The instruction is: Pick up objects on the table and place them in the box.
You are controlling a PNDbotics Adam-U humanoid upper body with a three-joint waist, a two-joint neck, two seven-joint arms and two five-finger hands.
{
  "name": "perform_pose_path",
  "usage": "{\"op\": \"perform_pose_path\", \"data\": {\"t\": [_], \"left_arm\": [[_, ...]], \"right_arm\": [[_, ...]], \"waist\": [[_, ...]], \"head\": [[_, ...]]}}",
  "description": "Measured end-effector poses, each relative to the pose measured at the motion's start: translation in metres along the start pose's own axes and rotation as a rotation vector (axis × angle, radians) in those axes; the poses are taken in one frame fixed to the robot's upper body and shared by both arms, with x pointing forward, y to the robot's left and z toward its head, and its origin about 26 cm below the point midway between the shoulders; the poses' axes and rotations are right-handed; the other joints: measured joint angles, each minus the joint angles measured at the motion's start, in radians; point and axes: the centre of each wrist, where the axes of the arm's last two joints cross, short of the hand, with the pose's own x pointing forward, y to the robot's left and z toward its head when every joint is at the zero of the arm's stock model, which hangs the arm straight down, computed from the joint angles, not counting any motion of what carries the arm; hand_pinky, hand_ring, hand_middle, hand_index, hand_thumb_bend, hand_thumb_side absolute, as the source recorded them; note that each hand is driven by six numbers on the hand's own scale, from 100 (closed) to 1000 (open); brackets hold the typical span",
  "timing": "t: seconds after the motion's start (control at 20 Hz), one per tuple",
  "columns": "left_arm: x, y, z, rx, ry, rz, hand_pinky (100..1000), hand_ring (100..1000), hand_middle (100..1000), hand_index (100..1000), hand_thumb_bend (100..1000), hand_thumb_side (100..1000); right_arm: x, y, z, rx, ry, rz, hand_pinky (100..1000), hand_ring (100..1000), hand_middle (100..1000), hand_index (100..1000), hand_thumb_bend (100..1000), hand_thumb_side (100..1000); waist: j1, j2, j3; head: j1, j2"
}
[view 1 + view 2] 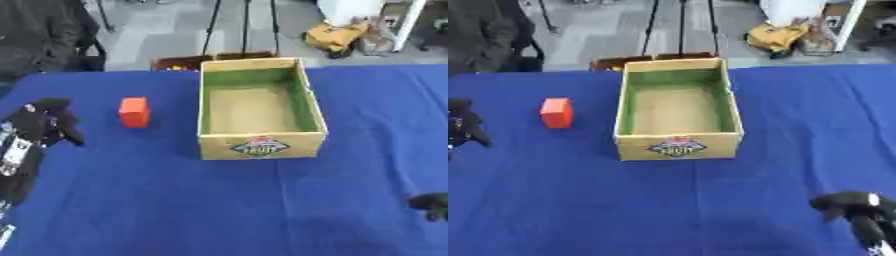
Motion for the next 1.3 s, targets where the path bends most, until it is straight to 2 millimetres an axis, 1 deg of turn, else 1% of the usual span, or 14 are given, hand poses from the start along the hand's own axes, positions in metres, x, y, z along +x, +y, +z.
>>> {"op": "perform_pose_path", "data": {"t": [0.15,0.35,0.45,0.6,0.65,0.75,0.95,1.0,1.05,1.15,1.2,1.25,1.3], "left_arm": [[0.000,0.000,-0.001,-0.003,-0.002,-0.003,506,496,560,762,468,674],[0.001,0.001,-0.005,-0.011,-0.011,-0.008,506,498,562,763,454,667],[0.002,0.002,-0.009,-0.024,-0.019,-0.020,506,499,563,763,448,661],[0.007,0.005,-0.019,-0.051,-0.044,-0.050,508,505,569,766,427,620],[0.009,0.007,-0.025,-0.063,-0.057,-0.066,509,506,570,767,426,616],[0.015,0.011,-0.037,-0.089,-0.084,-0.105,522,521,586,776,422,557],[0.033,0.023,-0.072,-0.152,-0.160,-0.232,538,543,609,787,444,479],[0.038,0.027,-0.081,-0.168,-0.181,-0.269,548,560,625,796,486,414],[0.044,0.030,-0.091,-0.185,-0.204,-0.310,553,571,637,804,501,399],[0.056,0.039,-0.111,-0.219,-0.244,-0.397,572,593,659,819,550,330],[0.062,0.042,-0.121,-0.238,-0.266,-0.445,591,611,679,834,576,273],[0.068,0.046,-0.130,-0.259,-0.285,-0.498,596,616,684,836,589,252],[0.074,0.049,-0.138,-0.281,-0.305,-0.553,618,642,706,844,646,191]], "right_arm": [[0.000,0.000,0.000,0.001,0.001,0.002,798,756,531,758,100,550],[0.000,0.000,0.000,0.002,0.002,0.005,798,756,531,758,100,548],[0.000,0.000,0.000,0.002,0.002,0.005,798,756,531,758,100,549],[0.000,0.001,0.000,0.004,0.003,0.003,798,756,531,758,100,549],[-0.001,0.001,0.000,0.006,0.004,0.002,798,756,531,759,100,546],[-0.001,0.002,0.002,0.005,0.008,0.000,798,756,532,759,100,545],[-0.001,0.002,0.002,0.006,0.010,-0.001,798,757,531,759,100,547],[-0.001,0.002,0.002,0.008,0.010,-0.002,798,757,531,759,100,550],[-0.001,0.003,0.002,0.011,0.011,-0.003,798,757,531,759,100,550],[-0.002,0.004,0.002,0.016,0.012,-0.005,798,757,531,759,100,550],[-0.002,0.004,0.002,0.017,0.012,-0.006,798,757,531,758,100,551],[-0.002,0.004,0.002,0.018,0.012,-0.006,798,757,531,758,100,552],[-0.002,0.004,0.002,0.020,0.012,-0.006,798,757,531,758,100,554]], "waist": [[0.000,0.000,0.000],[-0.001,0.000,0.000],[0.000,0.000,0.000],[0.001,-0.002,-0.002],[0.001,-0.003,-0.002],[0.000,-0.004,-0.002],[0.000,-0.011,-0.009],[0.000,-0.011,-0.011],[0.000,-0.011,-0.013],[0.001,-0.011,-0.021],[0.001,-0.011,-0.025],[0.002,-0.011,-0.030],[0.004,-0.011,-0.035]], "head": [[-0.004,0.015],[-0.008,0.026],[-0.008,0.033],[-0.011,0.043],[-0.011,0.046],[-0.012,0.051],[-0.011,0.059],[-0.011,0.060],[-0.010,0.060],[-0.006,0.060],[-0.003,0.060],[-0.002,0.060],[-0.001,0.060]]}}
